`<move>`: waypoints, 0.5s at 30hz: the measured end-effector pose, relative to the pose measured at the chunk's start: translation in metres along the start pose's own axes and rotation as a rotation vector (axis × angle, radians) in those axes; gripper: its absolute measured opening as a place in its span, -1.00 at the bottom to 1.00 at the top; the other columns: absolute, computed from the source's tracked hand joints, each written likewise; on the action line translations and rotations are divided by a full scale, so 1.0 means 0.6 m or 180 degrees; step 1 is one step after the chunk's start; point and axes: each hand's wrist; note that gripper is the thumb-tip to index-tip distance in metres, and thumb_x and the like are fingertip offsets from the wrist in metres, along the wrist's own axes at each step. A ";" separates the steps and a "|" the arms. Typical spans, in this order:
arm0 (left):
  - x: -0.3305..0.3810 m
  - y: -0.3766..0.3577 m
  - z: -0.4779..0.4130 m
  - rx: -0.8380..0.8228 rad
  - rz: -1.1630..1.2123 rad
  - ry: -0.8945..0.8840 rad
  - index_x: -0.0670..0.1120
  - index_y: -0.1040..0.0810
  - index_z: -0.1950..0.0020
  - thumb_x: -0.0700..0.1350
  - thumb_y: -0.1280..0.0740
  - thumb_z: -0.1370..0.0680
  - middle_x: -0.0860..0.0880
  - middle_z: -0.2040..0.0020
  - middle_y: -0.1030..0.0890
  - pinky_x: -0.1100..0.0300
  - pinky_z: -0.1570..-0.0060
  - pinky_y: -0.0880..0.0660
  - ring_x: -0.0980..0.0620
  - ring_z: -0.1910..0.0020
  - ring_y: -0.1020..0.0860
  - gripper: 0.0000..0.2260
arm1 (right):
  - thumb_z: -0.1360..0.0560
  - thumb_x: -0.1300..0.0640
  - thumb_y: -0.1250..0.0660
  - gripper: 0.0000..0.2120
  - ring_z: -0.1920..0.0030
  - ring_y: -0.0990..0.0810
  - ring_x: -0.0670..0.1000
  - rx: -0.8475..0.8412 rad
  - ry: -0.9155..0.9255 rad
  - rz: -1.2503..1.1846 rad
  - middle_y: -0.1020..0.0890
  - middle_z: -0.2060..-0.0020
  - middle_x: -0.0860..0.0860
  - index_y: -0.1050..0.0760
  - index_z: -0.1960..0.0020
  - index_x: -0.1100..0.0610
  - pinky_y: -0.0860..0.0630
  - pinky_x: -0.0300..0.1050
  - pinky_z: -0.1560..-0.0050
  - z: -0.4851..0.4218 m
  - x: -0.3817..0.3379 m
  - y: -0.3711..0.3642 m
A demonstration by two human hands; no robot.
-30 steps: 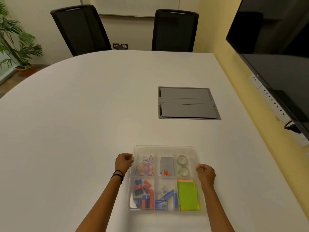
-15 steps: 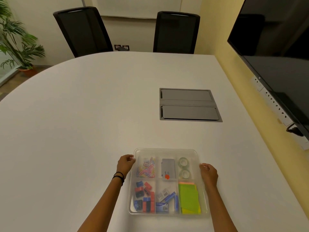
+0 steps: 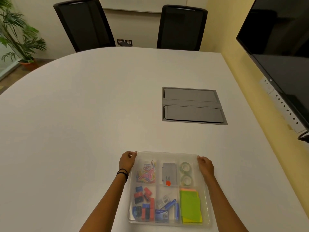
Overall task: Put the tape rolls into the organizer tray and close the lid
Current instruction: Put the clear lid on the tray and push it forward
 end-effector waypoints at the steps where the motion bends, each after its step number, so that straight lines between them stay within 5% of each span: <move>1: -0.003 -0.001 -0.003 -0.0025 0.0026 0.0021 -0.12 -0.51 0.18 0.00 -0.30 -0.53 -0.09 0.21 -0.59 0.00 0.12 -0.53 -0.07 0.26 -0.52 -0.80 | -0.54 0.09 -0.18 -0.74 0.19 -0.47 0.10 0.0004 0.0028 0.0066 -0.54 0.24 0.14 -0.48 0.17 0.26 -0.38 -0.08 0.19 -0.004 0.000 -0.003; 6: -0.003 0.004 -0.008 -0.0337 0.0382 0.0082 -0.14 -0.47 0.22 -0.07 -0.32 -0.53 -0.06 0.31 -0.50 0.23 0.38 -0.40 0.04 0.39 -0.43 -0.81 | -0.56 0.08 -0.16 -0.71 0.29 -0.43 0.09 0.0190 0.0266 0.0240 -0.47 0.35 0.10 -0.39 0.25 0.26 -0.30 -0.17 0.38 -0.012 -0.001 -0.013; 15: -0.006 0.014 -0.018 -0.0831 0.0528 0.0183 -0.18 -0.47 0.18 -0.10 -0.26 -0.57 -0.06 0.29 -0.47 0.23 0.33 -0.43 0.05 0.33 -0.43 -0.81 | -0.58 0.10 -0.12 -0.67 0.46 -0.26 -0.02 0.0565 0.0560 0.0257 -0.33 0.50 0.01 -0.26 0.33 0.20 -0.19 -0.12 0.45 -0.015 0.004 -0.035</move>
Point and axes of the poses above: each hand's wrist, its own z-axis away from the middle knuckle, its own y-axis out of the back of the hand, x = y × z
